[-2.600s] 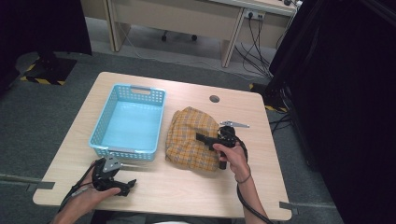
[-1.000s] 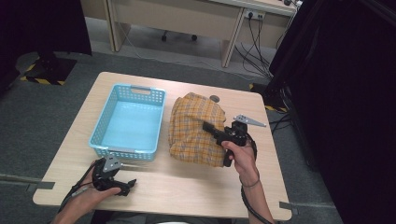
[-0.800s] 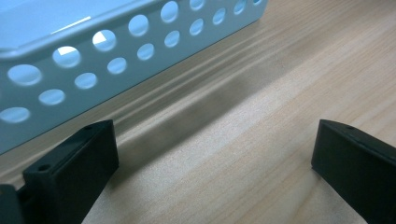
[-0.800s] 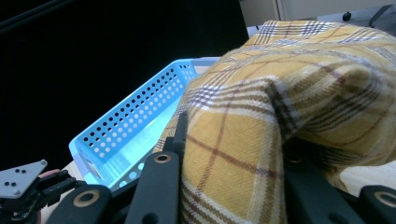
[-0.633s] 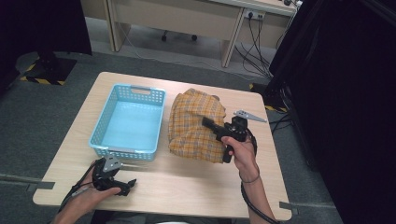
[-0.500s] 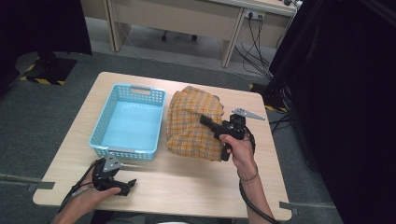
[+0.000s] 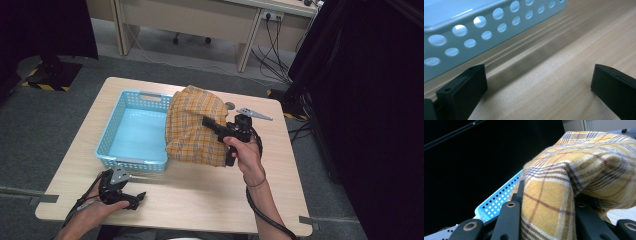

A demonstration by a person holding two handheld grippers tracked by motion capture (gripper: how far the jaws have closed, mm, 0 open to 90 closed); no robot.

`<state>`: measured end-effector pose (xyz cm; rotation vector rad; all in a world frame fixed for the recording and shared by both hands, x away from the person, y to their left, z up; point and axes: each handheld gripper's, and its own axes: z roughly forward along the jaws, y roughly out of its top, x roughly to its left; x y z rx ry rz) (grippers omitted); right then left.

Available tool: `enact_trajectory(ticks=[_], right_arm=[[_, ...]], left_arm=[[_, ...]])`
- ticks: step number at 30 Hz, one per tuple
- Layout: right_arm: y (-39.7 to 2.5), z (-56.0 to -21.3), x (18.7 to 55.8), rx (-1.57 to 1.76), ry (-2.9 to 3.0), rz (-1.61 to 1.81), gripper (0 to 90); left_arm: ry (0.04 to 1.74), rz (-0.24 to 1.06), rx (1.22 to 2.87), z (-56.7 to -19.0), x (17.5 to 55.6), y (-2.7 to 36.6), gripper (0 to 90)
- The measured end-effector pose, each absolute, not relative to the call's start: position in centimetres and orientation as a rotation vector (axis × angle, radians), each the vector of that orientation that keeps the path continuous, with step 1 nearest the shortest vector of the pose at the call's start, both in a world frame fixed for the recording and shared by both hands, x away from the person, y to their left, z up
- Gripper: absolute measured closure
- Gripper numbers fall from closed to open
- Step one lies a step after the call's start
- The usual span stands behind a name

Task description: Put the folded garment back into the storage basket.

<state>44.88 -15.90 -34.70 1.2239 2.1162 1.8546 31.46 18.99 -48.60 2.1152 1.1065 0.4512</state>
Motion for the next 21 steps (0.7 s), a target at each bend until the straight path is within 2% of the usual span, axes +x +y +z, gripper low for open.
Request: enact_trajectory(ticks=[12,21], right_arm=[[-14.2,-33.8,45.8,1.235,2.117,1.830,71.4],[-10.9,-32.7,45.7,1.193,2.165,1.873,71.1]], left_arm=[[1.107,0.451,2.116,-48.6,31.5,19.0,0.0],[1.107,0.449,2.118,-48.6,31.4,19.0,0.0]])
